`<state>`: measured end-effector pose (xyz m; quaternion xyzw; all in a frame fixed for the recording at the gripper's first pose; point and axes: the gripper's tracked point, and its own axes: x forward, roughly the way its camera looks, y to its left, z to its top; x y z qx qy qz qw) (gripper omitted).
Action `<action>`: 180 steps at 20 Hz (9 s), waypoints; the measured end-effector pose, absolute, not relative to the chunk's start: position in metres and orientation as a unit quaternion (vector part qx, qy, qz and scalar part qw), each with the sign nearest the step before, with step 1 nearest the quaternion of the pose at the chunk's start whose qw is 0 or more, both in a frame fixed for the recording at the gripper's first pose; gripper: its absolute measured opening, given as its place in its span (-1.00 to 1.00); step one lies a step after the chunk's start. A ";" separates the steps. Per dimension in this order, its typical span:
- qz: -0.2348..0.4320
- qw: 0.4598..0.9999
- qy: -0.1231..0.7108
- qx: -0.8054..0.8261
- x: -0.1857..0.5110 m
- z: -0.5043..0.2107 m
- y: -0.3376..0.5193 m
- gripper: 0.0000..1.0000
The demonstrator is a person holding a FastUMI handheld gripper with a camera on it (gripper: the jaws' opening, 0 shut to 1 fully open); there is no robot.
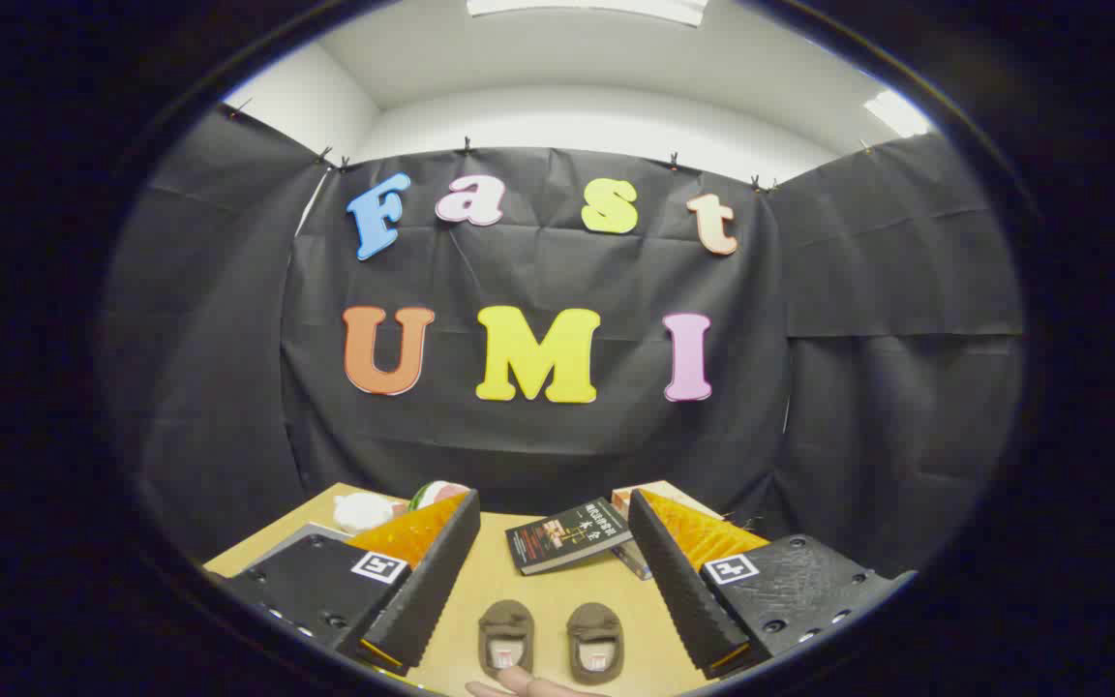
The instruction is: Open the storage box then place both shoes into the box .Put the left shoe in first, then the right shoe, with the right side of both shoes facing outward in a uniform manner.
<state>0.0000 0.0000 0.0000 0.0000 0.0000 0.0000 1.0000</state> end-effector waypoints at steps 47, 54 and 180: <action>0.258 0.881 0.372 0.134 0.113 -0.264 0.221 0.85; 0.242 0.858 0.415 0.182 0.113 -0.263 0.223 0.33; 0.148 0.790 0.583 0.121 0.062 -0.266 0.310 -0.98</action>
